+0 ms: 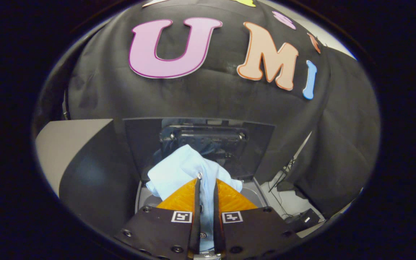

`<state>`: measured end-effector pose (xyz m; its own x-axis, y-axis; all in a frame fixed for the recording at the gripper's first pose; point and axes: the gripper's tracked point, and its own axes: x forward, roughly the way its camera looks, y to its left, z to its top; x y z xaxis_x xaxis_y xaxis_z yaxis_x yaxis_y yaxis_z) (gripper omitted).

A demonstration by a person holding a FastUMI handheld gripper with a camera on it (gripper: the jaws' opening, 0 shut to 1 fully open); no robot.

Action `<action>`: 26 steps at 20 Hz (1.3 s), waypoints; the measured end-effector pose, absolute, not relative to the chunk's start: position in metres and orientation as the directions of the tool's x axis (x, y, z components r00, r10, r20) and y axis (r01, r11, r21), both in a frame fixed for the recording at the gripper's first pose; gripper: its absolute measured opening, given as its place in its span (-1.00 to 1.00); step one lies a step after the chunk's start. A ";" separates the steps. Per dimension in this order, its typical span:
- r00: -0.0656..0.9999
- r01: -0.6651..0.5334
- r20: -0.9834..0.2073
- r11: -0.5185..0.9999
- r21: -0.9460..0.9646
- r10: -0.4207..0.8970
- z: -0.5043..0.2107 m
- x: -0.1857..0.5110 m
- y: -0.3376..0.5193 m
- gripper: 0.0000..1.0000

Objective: Put the clothes into the washing machine and then close the washing machine lid.

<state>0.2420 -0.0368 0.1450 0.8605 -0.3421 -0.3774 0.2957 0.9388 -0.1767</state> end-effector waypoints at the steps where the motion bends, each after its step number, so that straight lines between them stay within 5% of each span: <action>1: 0.862 0.297 -0.376 0.940 -0.168 -0.340 0.141 0.243 -0.038 -0.69; 12: 0.860 0.274 -0.407 0.952 -0.141 -0.307 0.098 0.247 -0.054 -0.71; 15: 0.874 0.266 -0.388 0.956 -0.122 -0.293 0.096 0.245 -0.048 -0.15; 16: 0.878 0.266 -0.379 0.956 -0.123 -0.293 0.099 0.245 -0.045 -0.14; 22: 0.950 0.230 -0.210 0.973 -0.037 -0.232 0.117 0.253 -0.029 0.98; 26: 0.973 0.208 -0.101 0.978 -0.020 -0.209 0.150 0.253 -0.020 0.98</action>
